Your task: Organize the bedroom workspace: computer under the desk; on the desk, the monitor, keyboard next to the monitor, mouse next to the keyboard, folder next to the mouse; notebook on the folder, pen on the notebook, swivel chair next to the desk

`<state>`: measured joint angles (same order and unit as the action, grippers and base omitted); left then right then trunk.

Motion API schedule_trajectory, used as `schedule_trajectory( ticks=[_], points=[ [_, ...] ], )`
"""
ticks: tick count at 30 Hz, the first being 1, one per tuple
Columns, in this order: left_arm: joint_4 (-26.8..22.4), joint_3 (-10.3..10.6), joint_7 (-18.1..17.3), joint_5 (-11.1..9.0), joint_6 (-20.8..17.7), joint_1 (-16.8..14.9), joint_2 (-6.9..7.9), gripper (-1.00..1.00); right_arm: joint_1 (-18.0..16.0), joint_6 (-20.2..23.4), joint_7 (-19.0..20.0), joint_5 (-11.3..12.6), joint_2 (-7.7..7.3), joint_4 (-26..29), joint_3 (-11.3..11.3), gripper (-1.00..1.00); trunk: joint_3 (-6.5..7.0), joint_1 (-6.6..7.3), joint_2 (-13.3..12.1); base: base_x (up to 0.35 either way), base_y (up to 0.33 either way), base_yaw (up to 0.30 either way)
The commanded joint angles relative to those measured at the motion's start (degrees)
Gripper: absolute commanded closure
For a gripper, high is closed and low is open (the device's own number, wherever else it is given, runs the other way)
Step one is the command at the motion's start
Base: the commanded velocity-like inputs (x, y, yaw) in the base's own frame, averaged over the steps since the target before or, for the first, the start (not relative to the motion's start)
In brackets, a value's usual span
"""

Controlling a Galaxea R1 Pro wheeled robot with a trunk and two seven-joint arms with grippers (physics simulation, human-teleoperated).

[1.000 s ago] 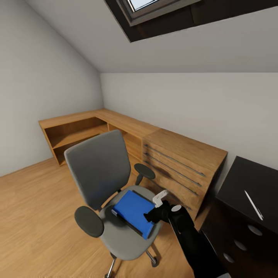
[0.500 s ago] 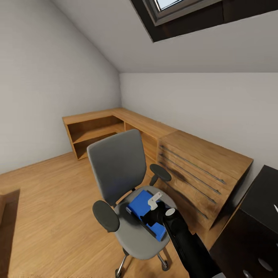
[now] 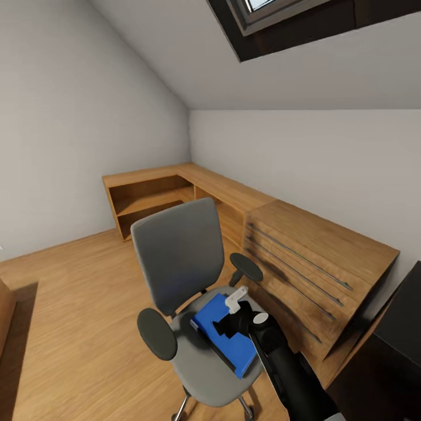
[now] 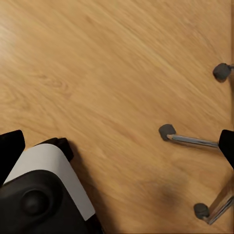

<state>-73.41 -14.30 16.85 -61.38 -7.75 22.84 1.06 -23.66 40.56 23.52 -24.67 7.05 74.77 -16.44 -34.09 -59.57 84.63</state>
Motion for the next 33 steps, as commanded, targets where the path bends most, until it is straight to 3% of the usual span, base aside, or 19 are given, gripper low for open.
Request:
schedule_trajectory(
  ticks=[1,15,22,33],
  points=[
    [-0.09,-0.03,0.15,-0.39,-0.24,0.01,0.03,-1.00,-0.03,0.25,0.47,-0.59,0.02,0.25,0.02,-1.00,-0.05,-0.02,0.03,0.110,-0.129,0.040],
    [-3.83,0.00,-0.05,-0.63,-0.39,0.08,-0.15,-1.00,-4.11,0.40,0.66,-0.60,-0.20,-2.83,1.79,-1.00,-0.05,-0.02,0.03,0.021,-0.024,0.190],
    [-3.13,0.06,0.53,-0.26,-0.25,0.10,-0.03,-1.00,-5.64,0.37,1.03,-0.45,-1.62,-3.18,6.04,-1.00,-0.05,-0.02,0.03,0.001,-0.048,0.239],
    [-2.68,0.01,0.29,-0.45,-0.40,0.10,0.04,-1.00,-5.61,0.68,1.27,-0.38,-1.31,-2.90,6.26,-1.00,-0.05,-0.02,0.03,0.000,-0.158,0.031]
  ],
)
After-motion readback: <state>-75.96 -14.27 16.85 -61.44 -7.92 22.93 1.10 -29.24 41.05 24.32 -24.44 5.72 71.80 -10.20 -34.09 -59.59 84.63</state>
